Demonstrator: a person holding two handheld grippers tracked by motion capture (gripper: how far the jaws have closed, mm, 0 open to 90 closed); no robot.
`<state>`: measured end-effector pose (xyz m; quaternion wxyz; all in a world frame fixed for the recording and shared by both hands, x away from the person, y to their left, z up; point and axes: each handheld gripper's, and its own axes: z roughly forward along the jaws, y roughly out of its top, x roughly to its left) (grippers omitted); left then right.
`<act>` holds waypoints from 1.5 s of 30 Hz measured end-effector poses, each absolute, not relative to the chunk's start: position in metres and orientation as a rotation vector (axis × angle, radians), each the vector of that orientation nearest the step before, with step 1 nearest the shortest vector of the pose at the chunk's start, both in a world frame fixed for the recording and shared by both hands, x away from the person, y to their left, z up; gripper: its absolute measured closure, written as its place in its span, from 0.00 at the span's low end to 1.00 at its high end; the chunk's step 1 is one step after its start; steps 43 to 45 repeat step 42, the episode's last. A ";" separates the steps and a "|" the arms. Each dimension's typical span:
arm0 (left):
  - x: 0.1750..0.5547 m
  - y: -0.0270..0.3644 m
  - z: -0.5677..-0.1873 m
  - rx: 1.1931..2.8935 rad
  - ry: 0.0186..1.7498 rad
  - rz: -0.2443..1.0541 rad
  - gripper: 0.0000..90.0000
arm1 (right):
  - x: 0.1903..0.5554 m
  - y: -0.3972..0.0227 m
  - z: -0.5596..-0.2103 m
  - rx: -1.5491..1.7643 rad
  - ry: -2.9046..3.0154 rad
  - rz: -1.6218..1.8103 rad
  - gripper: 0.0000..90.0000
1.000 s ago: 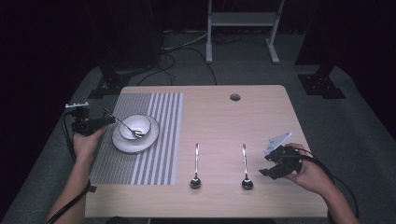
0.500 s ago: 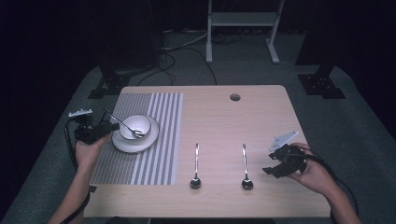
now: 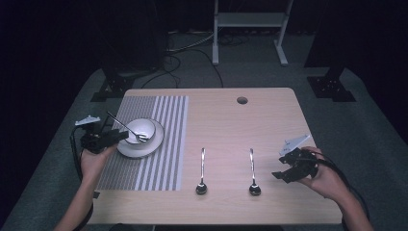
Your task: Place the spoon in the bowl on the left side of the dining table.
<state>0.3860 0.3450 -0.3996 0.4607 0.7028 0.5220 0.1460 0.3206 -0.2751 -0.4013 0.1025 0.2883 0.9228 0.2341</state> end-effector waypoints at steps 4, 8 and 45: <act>0.384 0.335 -0.398 1.759 1.254 0.364 0.45 | 0.321 -0.276 -0.402 0.852 2.724 0.691 0.39; 0.383 0.326 -0.396 1.778 1.232 0.361 0.43 | 0.321 -0.277 -0.403 0.852 2.725 0.690 0.39; 0.366 0.249 -0.410 1.910 1.065 0.245 0.22 | 0.315 -0.287 -0.409 0.886 2.713 0.715 0.38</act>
